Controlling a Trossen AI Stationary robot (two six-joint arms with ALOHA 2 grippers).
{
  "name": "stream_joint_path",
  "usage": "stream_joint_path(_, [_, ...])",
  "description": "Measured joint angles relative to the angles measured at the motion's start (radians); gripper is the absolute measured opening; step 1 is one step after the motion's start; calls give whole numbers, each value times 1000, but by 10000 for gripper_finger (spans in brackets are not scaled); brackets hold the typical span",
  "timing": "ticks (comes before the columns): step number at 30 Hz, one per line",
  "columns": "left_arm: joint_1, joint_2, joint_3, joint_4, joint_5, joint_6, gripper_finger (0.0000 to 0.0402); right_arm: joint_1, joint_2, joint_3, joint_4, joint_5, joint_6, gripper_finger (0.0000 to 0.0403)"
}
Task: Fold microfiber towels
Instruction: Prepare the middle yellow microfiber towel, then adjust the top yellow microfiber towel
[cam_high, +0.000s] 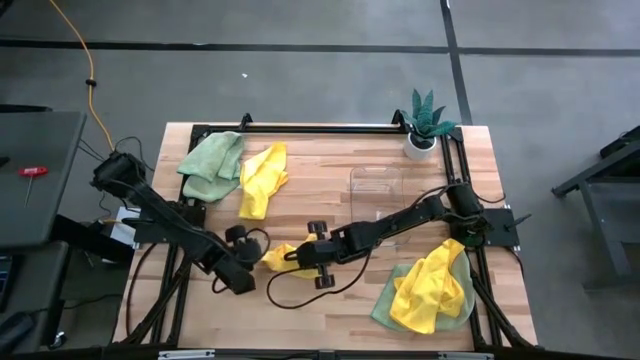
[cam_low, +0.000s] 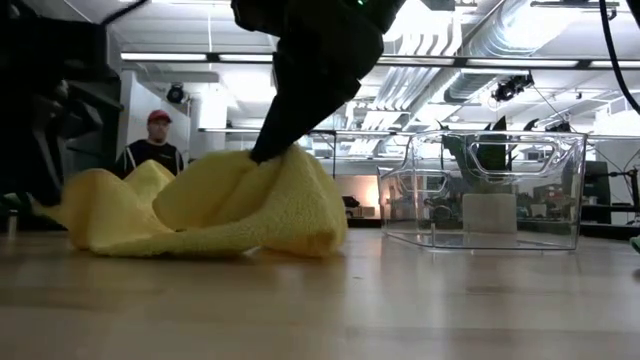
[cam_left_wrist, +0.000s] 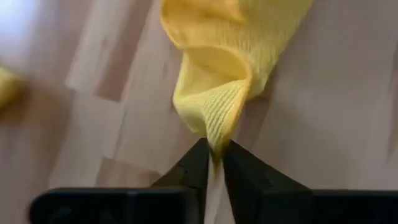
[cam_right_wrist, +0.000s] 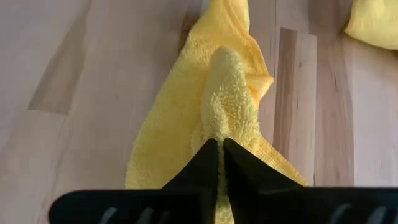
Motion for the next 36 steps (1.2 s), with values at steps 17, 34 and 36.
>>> stream_joint_path(17, [171, -466, 64, -327, 46, 218, 231, -63, -134, 12, -72, 29, 30, 217])
stream_joint_path(34, [935, -383, 54, -128, 226, 737, 227, -109, -219, -28, -82, 85, 180, 202])
stream_joint_path(36, [985, -403, 14, -68, 280, 748, 227, -99, -254, -91, -53, 102, 231, 200])
